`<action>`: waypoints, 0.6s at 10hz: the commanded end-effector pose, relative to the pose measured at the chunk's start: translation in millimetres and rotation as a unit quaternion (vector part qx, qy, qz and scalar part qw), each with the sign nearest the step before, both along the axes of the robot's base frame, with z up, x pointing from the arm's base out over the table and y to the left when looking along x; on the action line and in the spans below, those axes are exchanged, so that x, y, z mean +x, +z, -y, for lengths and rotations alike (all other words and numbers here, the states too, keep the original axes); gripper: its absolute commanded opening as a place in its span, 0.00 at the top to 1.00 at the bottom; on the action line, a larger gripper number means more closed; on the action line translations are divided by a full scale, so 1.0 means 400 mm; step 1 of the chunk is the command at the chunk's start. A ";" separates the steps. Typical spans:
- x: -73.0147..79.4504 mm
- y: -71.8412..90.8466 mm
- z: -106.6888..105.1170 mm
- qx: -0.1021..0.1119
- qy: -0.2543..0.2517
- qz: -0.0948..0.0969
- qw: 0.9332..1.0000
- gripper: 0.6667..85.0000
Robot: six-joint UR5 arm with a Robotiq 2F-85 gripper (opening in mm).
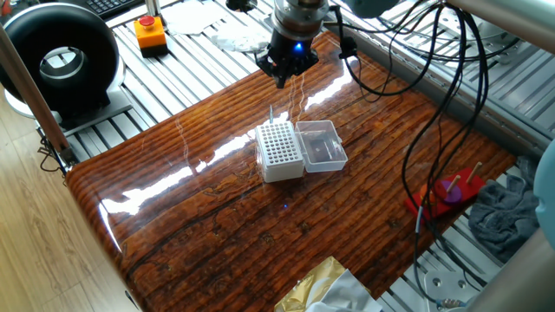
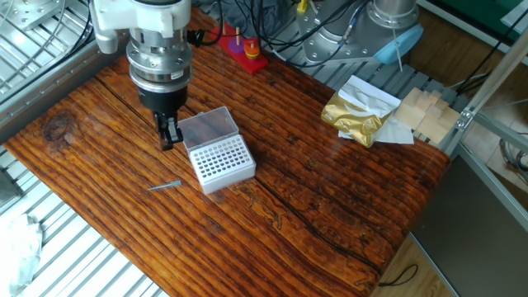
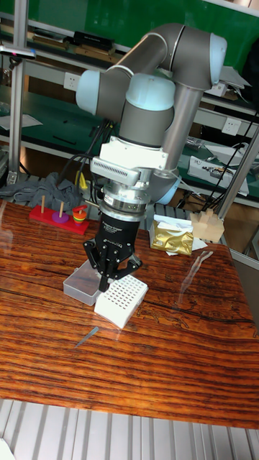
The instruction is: Insert a medium pipette tip into the holder for medium pipette tips
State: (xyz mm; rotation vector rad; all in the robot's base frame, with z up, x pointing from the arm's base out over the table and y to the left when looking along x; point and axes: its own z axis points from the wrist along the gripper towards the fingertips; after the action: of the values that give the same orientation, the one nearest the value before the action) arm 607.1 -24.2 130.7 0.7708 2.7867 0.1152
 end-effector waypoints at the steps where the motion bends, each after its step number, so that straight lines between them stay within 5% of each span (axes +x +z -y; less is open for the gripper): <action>1: 0.013 0.007 -0.007 0.011 -0.010 0.010 1.000 1.00; 3: 0.007 0.001 -0.005 0.009 -0.006 0.000 1.000 1.00; 6: 0.054 -0.035 0.003 0.006 0.003 -0.017 1.000 1.00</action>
State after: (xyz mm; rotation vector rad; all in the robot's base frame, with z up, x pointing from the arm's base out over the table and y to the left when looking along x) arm 616.3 -24.7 125.0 0.7738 2.8004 0.1157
